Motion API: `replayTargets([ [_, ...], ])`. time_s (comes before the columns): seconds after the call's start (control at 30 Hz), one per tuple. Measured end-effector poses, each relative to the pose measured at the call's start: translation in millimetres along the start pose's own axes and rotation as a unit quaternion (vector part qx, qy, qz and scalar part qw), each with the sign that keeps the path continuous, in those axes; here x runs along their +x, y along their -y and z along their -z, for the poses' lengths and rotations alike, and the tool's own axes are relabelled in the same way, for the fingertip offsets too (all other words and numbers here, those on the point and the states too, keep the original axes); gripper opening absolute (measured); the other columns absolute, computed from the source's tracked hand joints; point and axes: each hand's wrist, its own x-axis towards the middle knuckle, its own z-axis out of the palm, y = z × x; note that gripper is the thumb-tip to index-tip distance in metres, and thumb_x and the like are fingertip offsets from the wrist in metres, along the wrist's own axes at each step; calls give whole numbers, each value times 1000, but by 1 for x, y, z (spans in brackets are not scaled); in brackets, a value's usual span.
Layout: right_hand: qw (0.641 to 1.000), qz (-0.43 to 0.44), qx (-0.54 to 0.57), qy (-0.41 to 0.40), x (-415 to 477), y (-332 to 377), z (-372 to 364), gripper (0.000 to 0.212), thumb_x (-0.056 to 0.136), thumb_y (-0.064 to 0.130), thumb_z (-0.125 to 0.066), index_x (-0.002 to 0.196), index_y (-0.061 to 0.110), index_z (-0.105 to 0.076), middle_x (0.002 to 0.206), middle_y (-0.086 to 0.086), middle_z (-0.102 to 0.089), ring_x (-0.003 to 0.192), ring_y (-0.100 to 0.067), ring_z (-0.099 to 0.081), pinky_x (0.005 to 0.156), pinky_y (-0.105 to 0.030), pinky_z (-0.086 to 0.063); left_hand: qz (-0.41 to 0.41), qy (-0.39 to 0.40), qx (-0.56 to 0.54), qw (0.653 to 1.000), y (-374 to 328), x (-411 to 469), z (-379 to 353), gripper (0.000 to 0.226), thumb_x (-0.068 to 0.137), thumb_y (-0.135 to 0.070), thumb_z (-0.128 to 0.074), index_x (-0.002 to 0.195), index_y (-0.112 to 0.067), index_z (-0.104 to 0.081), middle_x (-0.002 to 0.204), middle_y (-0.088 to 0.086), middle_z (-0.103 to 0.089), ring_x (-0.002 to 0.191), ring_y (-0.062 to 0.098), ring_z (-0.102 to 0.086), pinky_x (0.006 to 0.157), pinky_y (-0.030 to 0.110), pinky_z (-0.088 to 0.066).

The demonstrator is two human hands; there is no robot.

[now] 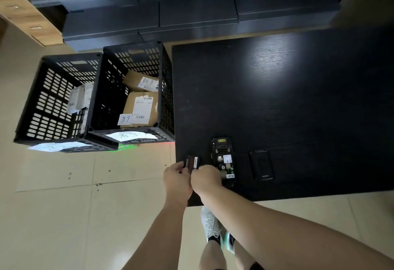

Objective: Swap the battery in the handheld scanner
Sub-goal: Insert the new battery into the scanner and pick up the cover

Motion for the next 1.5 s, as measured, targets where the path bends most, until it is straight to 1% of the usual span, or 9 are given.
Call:
replayTargets([
  [0.07,1000,-2,9,-12,-3,-1,0,30,90,23,-57,103,0,-70,109,-17,-68,87,-30,-63,66,-27,-40,22,-12,-5,1000,2,3,1,24,92,-5,-60,114,-3,-70,102,9,-70,91,24,-63,82,28,-49],
  [0.13,999,-1,22,-28,-9,1,6,19,92,20,-58,95,6,-72,102,-12,-72,82,-26,-61,66,-26,-40,33,-15,-10,999,1,2,2,24,91,-9,-63,114,-4,-69,103,9,-71,89,21,-64,77,26,-48],
  [0.23,998,18,30,-54,-14,2,21,16,94,20,-62,98,11,-74,107,-12,-74,92,-27,-66,75,-30,-50,34,-15,-40,999,-7,-6,1,20,91,-8,-65,111,-5,-68,96,9,-73,81,18,-66,65,20,-49],
  [0.33,995,28,65,-69,-18,-2,42,27,90,23,-67,115,12,-71,114,-6,-72,105,-25,-67,88,-33,-54,34,-10,-65,997,-14,-17,-8,18,93,-8,-64,110,-6,-68,92,6,-73,80,18,-68,72,28,-56],
  [0.53,993,24,72,-95,-9,-34,95,24,89,24,-70,112,17,-70,107,0,-72,90,-16,-65,76,-26,-50,47,28,-76,996,-19,-43,-51,13,92,-14,-67,105,-15,-67,86,-4,-72,76,10,-69,66,24,-55],
  [0.67,994,13,78,-81,0,-51,107,28,87,24,-73,114,16,-71,108,0,-73,94,-15,-67,79,-25,-51,75,32,-62,995,-13,-48,-69,20,88,-19,-70,106,-10,-71,84,-2,-74,80,18,-73,82,42,-61],
  [0.93,996,11,53,-69,14,-56,102,27,87,27,-74,112,16,-73,103,0,-76,89,-16,-70,71,-25,-51,76,17,-53,996,-7,-45,-70,14,85,-22,-71,97,-16,-71,79,-3,-75,78,20,-74,81,43,-62],
  [1.23,992,4,97,-78,22,-56,100,20,82,23,-80,100,17,-76,94,-2,-77,85,-21,-73,82,-37,-60,70,2,-39,997,-5,-41,-72,12,84,-27,-72,92,-18,-71,78,-3,-75,76,19,-74,78,43,-62],
  [1.5,990,-8,108,-90,28,-52,102,12,78,23,-84,87,19,-77,83,-3,-76,76,-22,-74,78,-41,-62,55,-20,-17,998,-8,-39,-75,11,84,-29,-72,84,-18,-71,72,0,-74,72,17,-72,75,42,-62],
])
